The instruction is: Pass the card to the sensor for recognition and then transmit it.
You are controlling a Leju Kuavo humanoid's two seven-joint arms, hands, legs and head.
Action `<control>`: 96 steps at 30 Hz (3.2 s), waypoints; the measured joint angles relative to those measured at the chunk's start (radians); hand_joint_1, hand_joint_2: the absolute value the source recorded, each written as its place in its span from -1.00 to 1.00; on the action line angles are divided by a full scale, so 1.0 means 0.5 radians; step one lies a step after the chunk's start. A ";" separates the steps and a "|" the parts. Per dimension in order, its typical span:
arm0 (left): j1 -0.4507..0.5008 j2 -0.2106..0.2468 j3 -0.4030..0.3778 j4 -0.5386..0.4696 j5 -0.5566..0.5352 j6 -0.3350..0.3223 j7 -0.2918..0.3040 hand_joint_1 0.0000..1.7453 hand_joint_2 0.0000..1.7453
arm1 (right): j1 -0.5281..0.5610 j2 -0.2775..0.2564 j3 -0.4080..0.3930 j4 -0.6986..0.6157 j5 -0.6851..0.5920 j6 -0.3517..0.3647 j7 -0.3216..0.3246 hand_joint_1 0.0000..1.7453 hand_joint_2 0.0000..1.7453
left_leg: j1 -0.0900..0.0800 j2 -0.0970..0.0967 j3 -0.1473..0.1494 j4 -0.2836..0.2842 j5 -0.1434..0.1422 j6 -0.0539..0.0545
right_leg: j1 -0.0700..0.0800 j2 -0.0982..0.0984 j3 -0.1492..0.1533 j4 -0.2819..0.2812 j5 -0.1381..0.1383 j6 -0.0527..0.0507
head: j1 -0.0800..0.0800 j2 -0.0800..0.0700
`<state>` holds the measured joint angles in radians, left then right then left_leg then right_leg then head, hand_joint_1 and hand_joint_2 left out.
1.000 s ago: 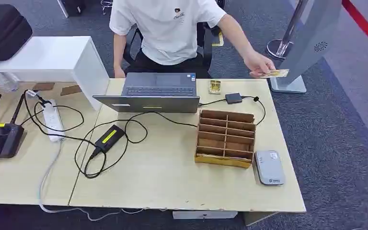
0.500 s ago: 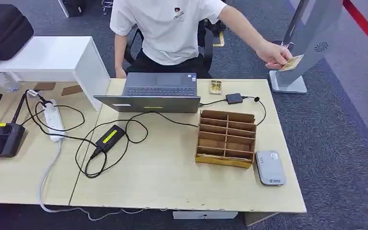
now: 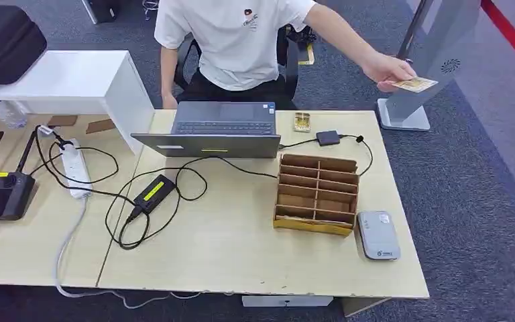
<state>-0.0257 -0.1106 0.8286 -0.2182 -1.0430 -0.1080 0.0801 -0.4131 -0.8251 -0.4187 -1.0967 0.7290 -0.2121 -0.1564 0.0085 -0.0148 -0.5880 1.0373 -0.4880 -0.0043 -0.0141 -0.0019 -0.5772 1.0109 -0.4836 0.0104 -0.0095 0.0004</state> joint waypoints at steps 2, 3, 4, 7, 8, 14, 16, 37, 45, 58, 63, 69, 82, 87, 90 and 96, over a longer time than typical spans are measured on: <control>0.000 0.000 0.000 0.000 -0.014 -0.006 -0.008 -1.00 1.00 | -0.054 0.055 0.124 0.006 0.015 -0.022 0.018 -1.00 1.00 | 0.000 -0.001 -0.001 0.000 0.001 -0.001 | 0.000 -0.001 0.000 0.000 0.000 0.000 | 0.000 0.000; -0.001 0.000 0.000 0.000 -0.024 -0.007 -0.012 -1.00 1.00 | -0.083 0.089 0.193 0.009 0.022 -0.033 0.022 -1.00 1.00 | 0.000 -0.001 0.000 0.000 0.001 -0.001 | 0.000 -0.001 0.000 0.001 0.000 0.000 | -0.001 0.000; -0.002 0.000 0.000 0.000 -0.031 -0.008 -0.015 -1.00 1.00 | -0.102 0.107 0.235 0.012 0.027 -0.048 0.030 -1.00 1.00 | 0.001 0.000 0.003 0.001 0.002 -0.002 | 0.000 0.002 -0.002 0.000 0.000 0.000 | 0.000 0.000; -0.002 -0.002 0.000 0.000 -0.048 -0.027 -0.049 -1.00 1.00 | -0.148 0.148 0.358 0.020 0.052 -0.075 0.044 -1.00 1.00 | 0.001 -0.015 -0.007 -0.001 0.004 0.000 | 0.001 -0.015 -0.001 0.002 0.000 0.000 | 0.001 0.000; 0.002 -0.002 0.000 0.000 -0.052 -0.033 -0.056 -1.00 1.00 | -0.186 0.173 0.400 0.028 0.055 -0.089 0.048 -1.00 1.00 | 0.001 -0.012 -0.004 0.000 0.004 0.000 | 0.001 -0.011 -0.002 0.002 0.000 -0.001 | 0.002 0.000; -0.015 -0.004 -0.001 0.000 -0.094 -0.061 -0.188 -1.00 1.00 | -0.247 0.318 0.699 0.070 0.098 -0.158 0.067 -1.00 1.00 | 0.001 -0.021 -0.007 0.000 0.007 0.000 | 0.001 -0.022 -0.001 0.002 0.000 0.000 | 0.000 0.000; -0.004 -0.011 -0.001 0.000 -0.105 -0.076 -0.254 -1.00 1.00 | -0.294 0.373 0.763 0.092 0.108 -0.195 0.080 -1.00 1.00 | 0.003 -0.025 -0.011 -0.001 0.011 -0.002 | 0.002 -0.024 -0.004 0.003 0.000 -0.001 | 0.002 0.000; -0.028 -0.063 0.002 0.017 -0.099 -0.392 -0.531 -1.00 1.00 | -0.671 1.191 1.483 0.595 0.253 -0.494 0.073 -1.00 1.00 | 0.003 -0.015 -0.004 -0.001 0.012 -0.005 | 0.003 -0.012 -0.004 0.006 0.002 -0.003 | 0.001 0.000; -0.025 -0.067 0.013 0.017 -0.098 -0.410 -0.505 -1.00 1.00 | -0.719 1.287 1.536 0.684 0.237 -0.507 0.053 -1.00 1.00 | 0.003 -0.015 -0.005 0.000 0.012 -0.005 | 0.002 -0.013 -0.004 0.005 0.002 -0.003 | 0.000 0.000; -0.025 -0.070 0.017 0.017 -0.098 -0.411 -0.488 -1.00 1.00 | -0.720 1.321 1.544 0.723 0.189 -0.513 0.021 1.00 1.00 | 0.003 -0.015 -0.004 0.000 0.012 -0.005 | 0.002 -0.013 -0.005 0.005 0.002 -0.003 | 0.000 0.000; -0.025 -0.072 0.020 0.018 -0.101 -0.417 -0.480 -1.00 1.00 | -0.720 1.323 1.544 0.724 0.154 -0.518 -0.005 1.00 1.00 | 0.003 -0.015 -0.005 0.000 0.012 -0.005 | 0.002 -0.013 -0.005 0.005 0.002 -0.003 | 0.000 0.000; -0.025 -0.079 0.031 0.018 -0.101 -0.425 -0.478 -1.00 1.00 | -0.721 1.324 1.545 0.725 0.133 -0.516 -0.008 1.00 1.00 | 0.003 -0.015 -0.004 0.000 0.012 -0.005 | 0.002 -0.013 -0.005 0.005 0.002 -0.003 | 0.001 0.000; -0.024 -0.085 0.065 0.018 -0.072 -0.407 -0.553 -1.00 1.00 | -0.686 1.318 1.544 0.711 0.136 -0.568 -0.033 1.00 1.00 | 0.003 -0.014 -0.003 0.001 0.012 -0.005 | 0.002 -0.012 -0.005 0.004 0.002 -0.003 | 0.000 0.000; -0.021 -0.085 0.068 0.018 -0.086 -0.341 -0.552 -1.00 1.00 | -0.541 1.243 1.533 0.586 0.114 -0.612 -0.053 1.00 1.00 | 0.003 -0.014 -0.004 0.001 0.011 -0.004 | 0.002 -0.012 -0.005 0.003 0.002 -0.003 | 0.000 0.000; -0.021 -0.083 0.078 0.018 -0.085 -0.321 -0.554 -1.00 1.00 | -0.429 1.174 1.499 0.481 0.102 -0.614 -0.063 1.00 1.00 | 0.002 -0.014 -0.005 0.001 0.010 -0.004 | 0.002 -0.012 -0.006 0.003 0.002 -0.003 | 0.001 0.000; -0.020 -0.077 0.101 0.018 -0.099 -0.173 -0.532 -1.00 1.00 | -0.213 1.071 1.381 0.241 0.007 -0.611 -0.090 1.00 1.00 | 0.003 -0.016 -0.005 0.001 0.009 -0.004 | 0.002 -0.014 -0.005 0.001 0.001 -0.002 | 0.002 0.000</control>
<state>-0.0356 -0.1492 0.8789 -0.2094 -1.0926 -0.1946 -0.1858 -0.5198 -0.2895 0.2717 -0.9764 0.7325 -0.5177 -0.2014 0.0098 -0.0230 -0.5904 1.0378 -0.4833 -0.0062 -0.0131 -0.0091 -0.5799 1.0116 -0.4832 0.0095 -0.0088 0.0004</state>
